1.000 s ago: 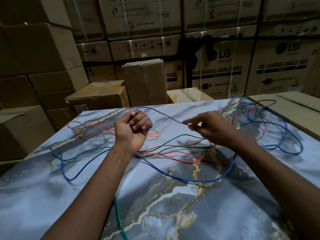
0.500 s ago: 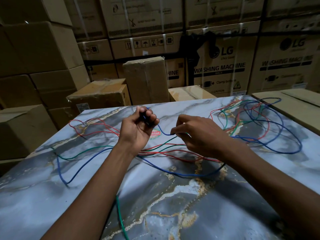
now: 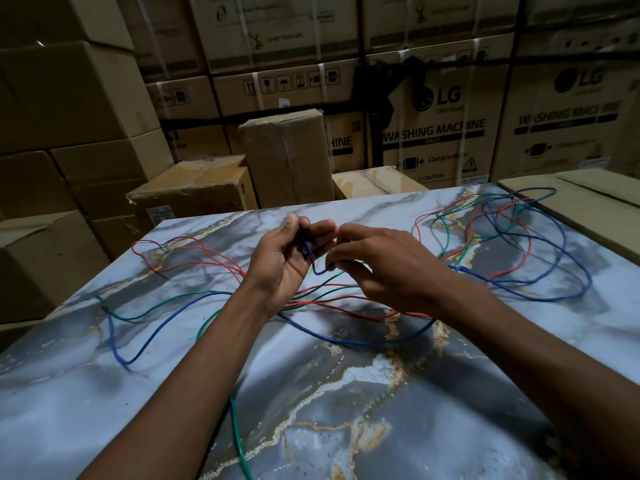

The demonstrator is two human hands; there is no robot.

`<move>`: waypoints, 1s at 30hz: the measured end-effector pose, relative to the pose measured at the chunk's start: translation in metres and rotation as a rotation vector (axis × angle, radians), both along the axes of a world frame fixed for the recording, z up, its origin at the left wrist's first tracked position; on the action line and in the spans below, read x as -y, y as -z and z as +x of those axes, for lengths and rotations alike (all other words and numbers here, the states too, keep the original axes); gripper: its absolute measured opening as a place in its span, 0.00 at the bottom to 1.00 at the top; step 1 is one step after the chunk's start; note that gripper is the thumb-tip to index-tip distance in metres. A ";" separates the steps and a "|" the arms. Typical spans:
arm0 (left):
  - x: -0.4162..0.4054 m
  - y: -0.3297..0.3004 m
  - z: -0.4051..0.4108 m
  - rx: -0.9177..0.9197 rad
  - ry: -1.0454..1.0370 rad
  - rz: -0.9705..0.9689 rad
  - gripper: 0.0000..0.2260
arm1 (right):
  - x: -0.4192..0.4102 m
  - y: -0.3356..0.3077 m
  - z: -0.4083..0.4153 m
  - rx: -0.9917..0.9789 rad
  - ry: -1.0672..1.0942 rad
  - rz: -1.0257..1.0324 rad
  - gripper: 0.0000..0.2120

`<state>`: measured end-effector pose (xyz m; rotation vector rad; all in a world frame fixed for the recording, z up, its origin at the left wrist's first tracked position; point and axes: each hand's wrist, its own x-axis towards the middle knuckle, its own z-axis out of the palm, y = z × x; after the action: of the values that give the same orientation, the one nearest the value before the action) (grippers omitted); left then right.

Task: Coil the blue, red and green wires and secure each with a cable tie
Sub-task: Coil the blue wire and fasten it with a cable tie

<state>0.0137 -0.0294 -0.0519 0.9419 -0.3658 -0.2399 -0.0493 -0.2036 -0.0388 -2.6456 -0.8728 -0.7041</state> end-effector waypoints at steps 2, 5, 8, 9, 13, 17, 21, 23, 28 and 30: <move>0.001 0.001 0.000 0.029 -0.010 0.046 0.15 | 0.002 0.000 0.001 0.022 -0.006 0.049 0.10; 0.002 0.002 -0.001 0.047 -0.029 0.109 0.15 | 0.002 0.003 0.005 0.021 -0.042 0.097 0.10; 0.004 0.005 -0.003 0.083 -0.067 0.203 0.16 | 0.001 0.007 0.008 0.034 -0.061 0.108 0.11; 0.005 0.006 -0.004 0.106 -0.070 0.234 0.16 | 0.002 0.008 0.008 0.050 -0.062 0.113 0.11; 0.008 0.005 -0.009 0.223 0.014 0.335 0.19 | 0.005 0.008 0.010 0.125 -0.083 0.196 0.10; 0.009 0.005 -0.015 0.266 0.088 0.427 0.19 | 0.011 0.003 0.013 0.214 -0.072 0.297 0.07; 0.009 0.005 -0.016 0.264 0.162 0.405 0.18 | 0.023 -0.003 0.015 0.257 -0.046 0.423 0.07; 0.009 0.005 -0.015 0.248 0.196 0.384 0.18 | 0.027 -0.004 0.015 0.236 -0.074 0.466 0.07; 0.005 0.003 -0.015 0.090 0.468 0.199 0.14 | 0.024 0.004 0.021 0.093 -0.122 0.562 0.07; 0.002 0.002 -0.016 0.030 0.513 0.140 0.14 | 0.021 0.007 0.022 -0.005 -0.129 0.558 0.09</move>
<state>-0.0020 -0.0319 -0.0540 0.9779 -0.6234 -0.7280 -0.0274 -0.2250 -0.0462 -2.0789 -0.7089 -0.7727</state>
